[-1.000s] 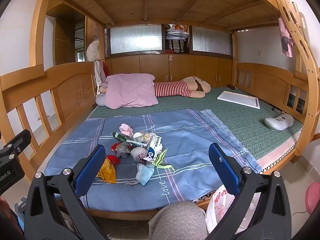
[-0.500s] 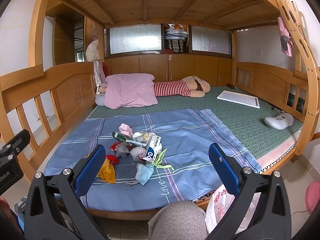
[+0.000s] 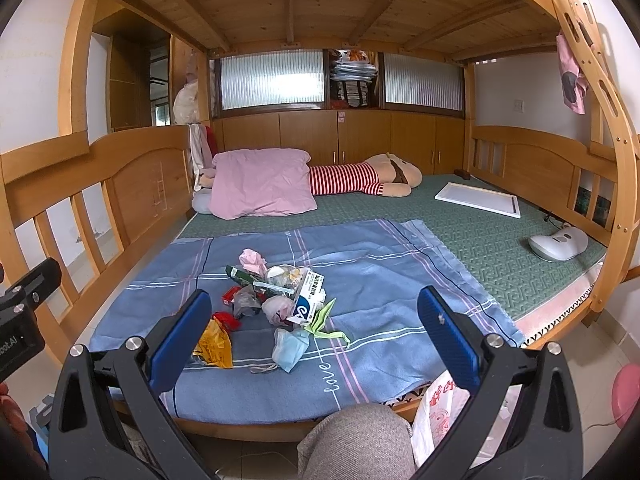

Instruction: Collect trash

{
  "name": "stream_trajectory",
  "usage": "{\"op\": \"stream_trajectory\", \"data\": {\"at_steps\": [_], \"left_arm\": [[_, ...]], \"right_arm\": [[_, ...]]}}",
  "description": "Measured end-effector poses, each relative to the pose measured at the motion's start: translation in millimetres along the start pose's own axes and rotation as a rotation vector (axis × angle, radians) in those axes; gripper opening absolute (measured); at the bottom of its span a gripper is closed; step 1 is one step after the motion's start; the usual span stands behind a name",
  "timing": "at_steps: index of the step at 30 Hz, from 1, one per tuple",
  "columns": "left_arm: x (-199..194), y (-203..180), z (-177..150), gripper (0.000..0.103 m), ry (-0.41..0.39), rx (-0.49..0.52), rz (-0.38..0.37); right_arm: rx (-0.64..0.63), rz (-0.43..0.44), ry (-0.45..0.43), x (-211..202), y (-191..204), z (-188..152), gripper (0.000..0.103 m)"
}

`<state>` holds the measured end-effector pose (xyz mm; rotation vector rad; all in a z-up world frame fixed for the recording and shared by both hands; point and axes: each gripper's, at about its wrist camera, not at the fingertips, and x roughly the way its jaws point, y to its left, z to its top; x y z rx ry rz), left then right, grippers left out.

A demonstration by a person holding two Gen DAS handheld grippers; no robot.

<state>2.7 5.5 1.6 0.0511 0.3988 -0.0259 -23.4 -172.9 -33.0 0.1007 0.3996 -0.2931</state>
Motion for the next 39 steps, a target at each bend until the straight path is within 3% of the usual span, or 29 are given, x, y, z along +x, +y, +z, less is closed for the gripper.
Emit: {"op": "stream_trajectory", "data": {"at_steps": [15, 39], "left_arm": [[0.9, 1.4, -0.7, 0.100, 0.017, -0.017, -0.018], [3.2, 1.5, -1.2, 0.100, 0.011, -0.005, 0.024]], "right_arm": [[0.001, 0.003, 0.000, -1.2, 1.6, 0.6, 0.100], [-0.001, 0.006, -0.006, -0.5, 1.0, 0.7, 0.100]]}}
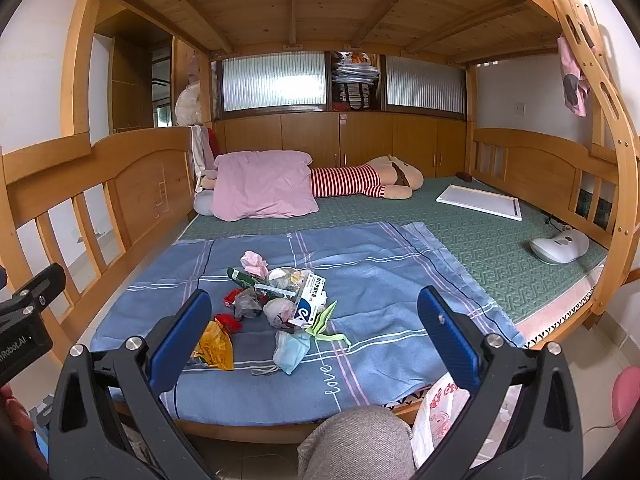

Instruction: Collect trash

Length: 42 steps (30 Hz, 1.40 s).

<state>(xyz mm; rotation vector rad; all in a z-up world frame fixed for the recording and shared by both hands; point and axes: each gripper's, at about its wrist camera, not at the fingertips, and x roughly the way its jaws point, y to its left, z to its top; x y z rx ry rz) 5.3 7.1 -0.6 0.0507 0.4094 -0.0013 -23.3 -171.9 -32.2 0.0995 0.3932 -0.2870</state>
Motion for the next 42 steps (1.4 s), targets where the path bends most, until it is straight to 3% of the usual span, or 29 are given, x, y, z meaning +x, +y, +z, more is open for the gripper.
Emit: {"op": "stream_trajectory", "data": {"at_steps": [42], "left_arm": [[0.7, 3.6, -0.5, 0.100, 0.015, -0.013, 0.004]], "right_arm": [[0.003, -0.003, -0.002, 0.9, -5.0, -2.0, 0.100]]}}
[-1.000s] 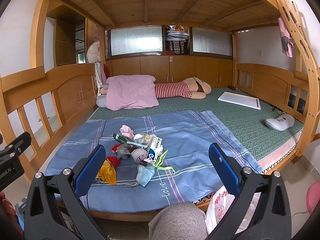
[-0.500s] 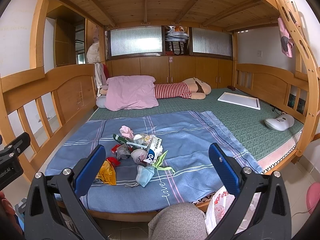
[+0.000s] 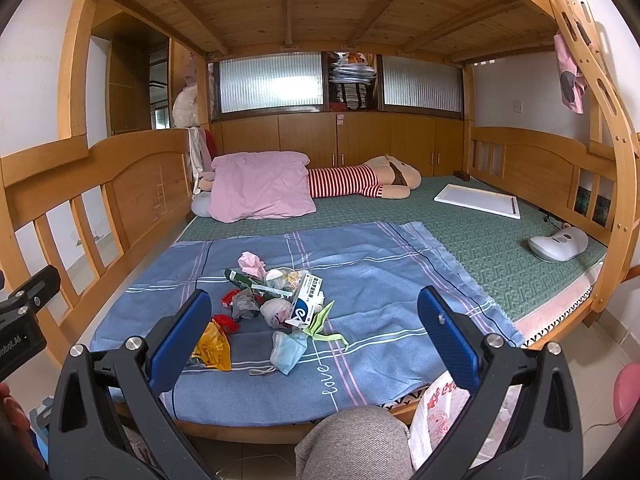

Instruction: Collect trash

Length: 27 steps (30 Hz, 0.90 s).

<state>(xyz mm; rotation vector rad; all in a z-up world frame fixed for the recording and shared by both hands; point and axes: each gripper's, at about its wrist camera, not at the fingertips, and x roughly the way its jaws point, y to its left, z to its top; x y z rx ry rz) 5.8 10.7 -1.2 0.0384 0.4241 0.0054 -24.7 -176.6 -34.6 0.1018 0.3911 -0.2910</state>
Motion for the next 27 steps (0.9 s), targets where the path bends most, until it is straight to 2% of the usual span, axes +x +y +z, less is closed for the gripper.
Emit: {"op": "stream_trajectory", "data": {"at_steps": [3, 7, 9, 10, 12, 14, 15, 16, 18, 19, 20, 21, 23, 27], "left_arm": [[9.9, 0.9, -0.7, 0.100, 0.038, 0.006, -0.020], [14.6, 14.2, -8.0, 0.100, 0.000, 0.004, -0.012], [17.3, 26.9, -13.6, 0.100, -0.020, -0.027, -0.015], [20.1, 33.9, -16.5, 0.100, -0.020, -0.046, -0.018], [28.6, 47.3, -22.3, 0.100, 0.006, -0.085, -0.049], [40.5, 59.3, -28.7, 0.100, 0.057, -0.124, -0.100], [52.3, 67.9, -34.4, 0.100, 0.115, -0.155, -0.147], [59.5, 72.7, -37.9, 0.100, 0.146, -0.168, -0.160], [75.2, 86.4, -46.4, 0.100, 0.191, -0.207, -0.155], [81.4, 95.7, -49.9, 0.100, 0.190, -0.233, -0.134], [85.1, 102.8, -51.9, 0.100, 0.182, -0.247, -0.119], [89.8, 112.3, -53.3, 0.100, 0.170, -0.266, -0.101], [96.6, 126.1, -52.8, 0.100, 0.150, -0.288, -0.093], [118.2, 147.6, -53.6, 0.100, 0.136, -0.343, -0.075]], "right_arm": [[-0.011, -0.006, 0.003, 5.0, -1.7, -1.4, 0.100], [-0.054, 0.032, 0.023, 18.2, 2.5, -13.7, 0.100], [-0.022, 0.085, -0.053, 6.6, 0.9, -19.6, 0.100], [0.005, 0.116, -0.113, -1.0, -1.1, -24.5, 0.100], [0.061, 0.233, -0.267, -11.5, -4.7, -39.7, 0.100], [0.082, 0.268, -0.300, -3.1, -1.0, -48.4, 0.100], [0.081, 0.246, -0.268, 8.0, 3.3, -48.6, 0.100], [0.076, 0.231, -0.223, 20.9, 7.0, -49.0, 0.100], [0.069, 0.220, -0.032, 64.6, 17.1, -50.3, 0.100], [0.070, 0.229, 0.070, 85.4, 22.1, -52.7, 0.100], [0.070, 0.272, 0.217, 117.8, 32.1, -59.0, 0.100], [0.069, 0.286, 0.281, 134.2, 38.7, -65.0, 0.100], [0.052, 0.298, 0.349, 161.4, 55.7, -75.5, 0.100], [-0.043, 0.394, 0.425, 209.7, 117.3, -92.4, 0.100]]}}
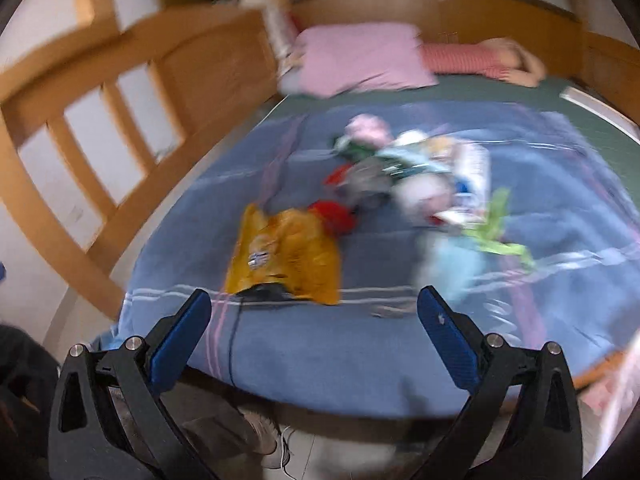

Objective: Collect trash
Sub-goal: 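Grasp the yellow chip bag with the right tool while the left tool grasps the red wrapper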

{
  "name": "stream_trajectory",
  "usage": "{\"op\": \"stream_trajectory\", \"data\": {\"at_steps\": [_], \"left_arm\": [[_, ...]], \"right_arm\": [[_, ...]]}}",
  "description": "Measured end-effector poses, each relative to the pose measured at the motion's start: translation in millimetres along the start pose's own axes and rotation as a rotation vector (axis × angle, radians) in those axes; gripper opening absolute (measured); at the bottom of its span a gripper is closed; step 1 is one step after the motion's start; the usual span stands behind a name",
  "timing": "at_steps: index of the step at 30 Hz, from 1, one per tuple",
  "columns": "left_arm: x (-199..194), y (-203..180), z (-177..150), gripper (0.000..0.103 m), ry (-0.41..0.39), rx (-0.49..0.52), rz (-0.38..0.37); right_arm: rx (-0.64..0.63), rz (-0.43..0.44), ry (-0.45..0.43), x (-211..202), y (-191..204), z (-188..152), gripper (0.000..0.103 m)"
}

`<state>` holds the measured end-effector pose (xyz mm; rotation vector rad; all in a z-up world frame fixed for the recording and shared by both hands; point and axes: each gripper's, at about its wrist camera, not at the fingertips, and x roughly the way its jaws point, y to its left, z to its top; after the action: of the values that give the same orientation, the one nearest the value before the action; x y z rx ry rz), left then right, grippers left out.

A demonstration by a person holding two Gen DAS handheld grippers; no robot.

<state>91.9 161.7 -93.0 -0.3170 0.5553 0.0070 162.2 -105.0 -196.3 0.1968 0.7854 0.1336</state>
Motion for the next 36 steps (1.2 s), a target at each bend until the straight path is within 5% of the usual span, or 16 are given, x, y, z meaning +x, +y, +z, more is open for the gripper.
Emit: {"op": "stream_trajectory", "data": {"at_steps": [5, 11, 16, 19, 29, 36], "left_arm": [[23.7, 24.9, -1.0, 0.100, 0.022, -0.053, 0.042], [37.8, 44.1, -2.4, 0.100, 0.029, -0.069, 0.117], [44.5, 42.0, -4.9, 0.100, 0.050, -0.027, 0.143], [47.5, 35.3, -6.1, 0.100, 0.057, -0.001, 0.133], [96.7, -23.3, -29.1, 0.100, 0.189, 0.170, 0.049], [154.3, -88.9, -51.7, 0.100, 0.256, 0.339, -0.062]], "right_arm": [[-0.011, 0.043, 0.095, 71.3, 22.2, 18.5, 0.100], [0.027, -0.015, 0.251, 140.9, 31.3, 31.1, 0.097], [-0.049, -0.123, 0.358, 164.3, 40.7, 23.9, 0.046], [-0.011, -0.076, 0.346, 148.5, 40.4, 25.3, 0.032], [0.111, 0.089, 0.222, 31.3, -15.6, 21.7, 0.028], [0.221, 0.004, 0.145, -11.4, -89.3, 9.8, 0.028]]}}
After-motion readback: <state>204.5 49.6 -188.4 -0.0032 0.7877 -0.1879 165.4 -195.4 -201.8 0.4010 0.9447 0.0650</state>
